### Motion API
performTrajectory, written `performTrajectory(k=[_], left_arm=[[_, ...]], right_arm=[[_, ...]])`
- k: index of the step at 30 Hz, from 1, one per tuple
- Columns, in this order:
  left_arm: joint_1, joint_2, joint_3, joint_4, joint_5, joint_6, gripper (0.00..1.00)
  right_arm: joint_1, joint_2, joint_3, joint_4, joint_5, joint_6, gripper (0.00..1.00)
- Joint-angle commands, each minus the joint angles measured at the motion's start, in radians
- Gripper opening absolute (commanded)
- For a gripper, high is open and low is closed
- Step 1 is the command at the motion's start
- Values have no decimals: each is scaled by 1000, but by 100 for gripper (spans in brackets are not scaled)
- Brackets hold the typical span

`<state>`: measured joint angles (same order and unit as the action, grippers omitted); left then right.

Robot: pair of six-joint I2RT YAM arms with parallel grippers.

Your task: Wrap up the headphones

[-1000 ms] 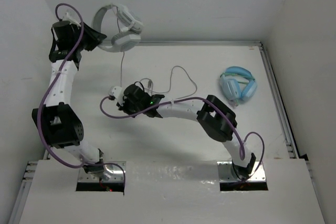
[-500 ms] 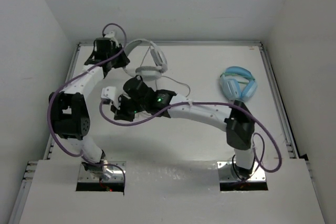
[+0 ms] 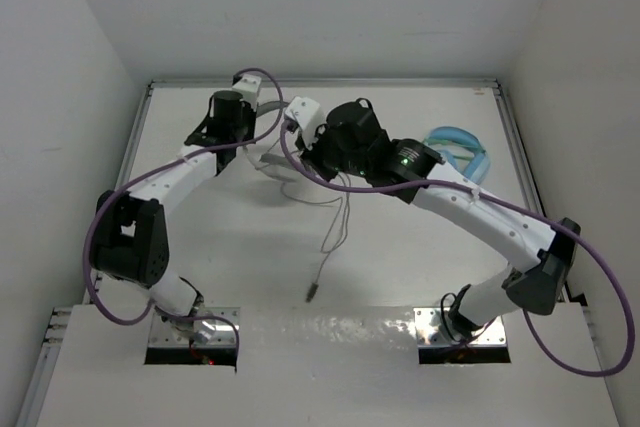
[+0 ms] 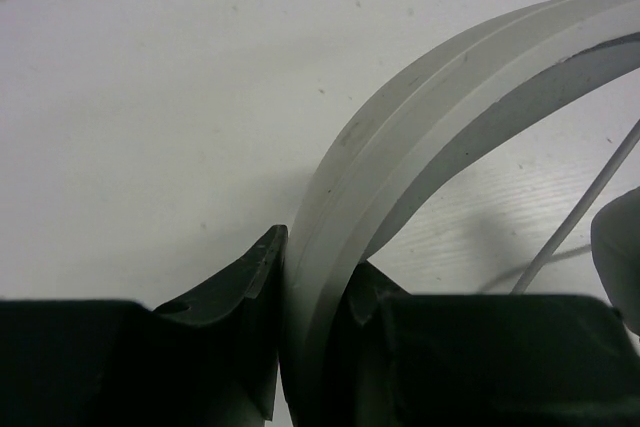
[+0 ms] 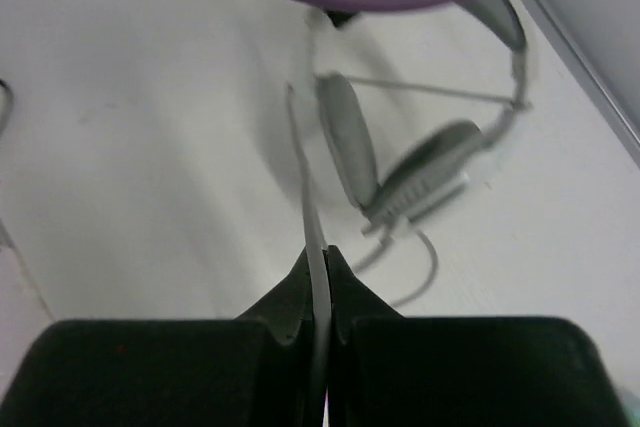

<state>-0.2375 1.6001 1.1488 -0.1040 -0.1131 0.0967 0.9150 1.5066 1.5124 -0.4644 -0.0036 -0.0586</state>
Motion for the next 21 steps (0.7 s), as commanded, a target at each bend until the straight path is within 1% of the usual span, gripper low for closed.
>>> performTrajectory(k=[1, 3, 5, 6, 7, 8, 9, 10, 12, 14, 15, 16, 17, 18, 20, 21], left_arm=[[-16, -86, -21, 233, -196, 153, 0], [-16, -106, 0, 262, -229, 166, 0], [-20, -123, 15, 231, -183, 181, 0], [-28, -130, 12, 228, -162, 230, 0], [-39, -146, -7, 231, -131, 271, 0], [-68, -150, -20, 225, -116, 361, 0], [-80, -154, -41, 213, -96, 398, 0], [-89, -158, -47, 172, -59, 428, 0], [-102, -164, -55, 138, -42, 436, 0], [-103, -181, -52, 81, -14, 405, 0], [-103, -193, -46, 22, -4, 391, 0], [-103, -200, -20, -17, 47, 374, 0], [-103, -204, 0, -57, 85, 345, 0], [-103, -210, 37, -138, 160, 333, 0], [-103, -219, 61, -203, 226, 290, 0], [-103, -230, 71, -258, 287, 278, 0]], right_arm=[[-5, -92, -20, -89, 233, 20, 0], [-7, -124, -72, -89, 264, 25, 0], [-7, -140, -87, -85, 319, 23, 0], [-7, -152, -89, -85, 352, 16, 0], [-8, -158, -89, -77, 422, 5, 0], [-10, -164, -90, -69, 463, -30, 0], [-21, -178, -104, -27, 511, -53, 0], [-33, -183, -115, 1, 599, -78, 0], [-103, -189, -147, 73, 626, -136, 0], [-169, -194, -167, 118, 535, -144, 0], [-232, -198, -196, 172, 481, -141, 0], [-263, -197, -207, 196, 376, -120, 0], [-309, -194, -219, 222, 322, -112, 0], [-329, -177, -222, 233, 259, -92, 0], [-364, -155, -224, 242, 231, -81, 0], [-378, -146, -224, 248, 220, -73, 0]])
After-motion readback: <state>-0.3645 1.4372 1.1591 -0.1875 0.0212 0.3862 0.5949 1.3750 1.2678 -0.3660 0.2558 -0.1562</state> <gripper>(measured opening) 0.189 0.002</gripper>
